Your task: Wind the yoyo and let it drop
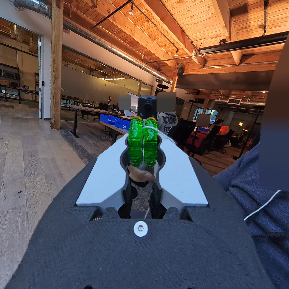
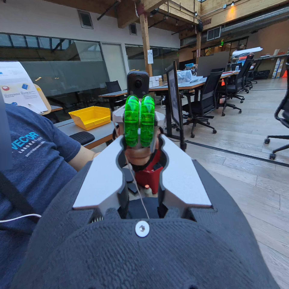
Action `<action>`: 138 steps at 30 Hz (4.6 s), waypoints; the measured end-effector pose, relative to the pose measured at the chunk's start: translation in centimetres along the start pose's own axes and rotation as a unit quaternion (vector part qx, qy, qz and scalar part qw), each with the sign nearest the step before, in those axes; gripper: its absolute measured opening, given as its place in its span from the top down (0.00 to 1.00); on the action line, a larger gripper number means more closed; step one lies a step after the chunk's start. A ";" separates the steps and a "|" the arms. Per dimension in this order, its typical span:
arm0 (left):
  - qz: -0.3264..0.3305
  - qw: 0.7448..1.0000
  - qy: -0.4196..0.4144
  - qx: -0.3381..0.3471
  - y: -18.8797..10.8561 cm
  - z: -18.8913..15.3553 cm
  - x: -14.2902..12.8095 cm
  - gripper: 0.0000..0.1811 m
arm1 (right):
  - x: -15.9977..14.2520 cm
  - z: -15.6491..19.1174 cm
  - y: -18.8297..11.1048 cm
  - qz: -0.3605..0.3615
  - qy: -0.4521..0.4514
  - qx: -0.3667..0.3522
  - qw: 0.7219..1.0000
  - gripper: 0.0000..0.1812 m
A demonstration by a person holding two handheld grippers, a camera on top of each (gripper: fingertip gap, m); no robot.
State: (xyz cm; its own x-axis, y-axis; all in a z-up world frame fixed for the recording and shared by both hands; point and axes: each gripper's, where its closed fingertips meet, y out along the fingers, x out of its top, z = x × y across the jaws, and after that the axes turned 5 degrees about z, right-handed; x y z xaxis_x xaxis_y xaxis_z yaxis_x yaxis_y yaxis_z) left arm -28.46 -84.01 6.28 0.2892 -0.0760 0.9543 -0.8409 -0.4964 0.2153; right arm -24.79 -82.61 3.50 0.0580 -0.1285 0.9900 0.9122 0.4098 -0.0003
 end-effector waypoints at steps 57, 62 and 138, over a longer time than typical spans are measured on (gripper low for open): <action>0.084 0.966 0.209 0.125 -1.9 1.7 2.7 0.84 | -9.2 -4.9 -2.4 -0.029 0.178 0.078 0.981 1.00; 0.155 0.938 0.252 0.184 -3.5 4.0 -0.4 0.84 | -1.6 -7.7 -8.0 -0.064 0.176 -0.010 0.982 1.00; -0.020 0.996 0.085 0.000 2.3 1.0 5.5 0.84 | -5.1 -4.2 -0.3 -0.024 0.100 0.067 0.992 0.75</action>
State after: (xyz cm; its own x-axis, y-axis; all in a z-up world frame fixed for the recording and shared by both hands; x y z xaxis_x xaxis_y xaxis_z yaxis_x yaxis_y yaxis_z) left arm -28.36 -86.44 11.79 0.2417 0.0915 0.9660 -0.8305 -0.4953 0.2547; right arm -23.69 -85.85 -2.13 0.1072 -0.3213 0.9409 0.8547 0.5133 0.0779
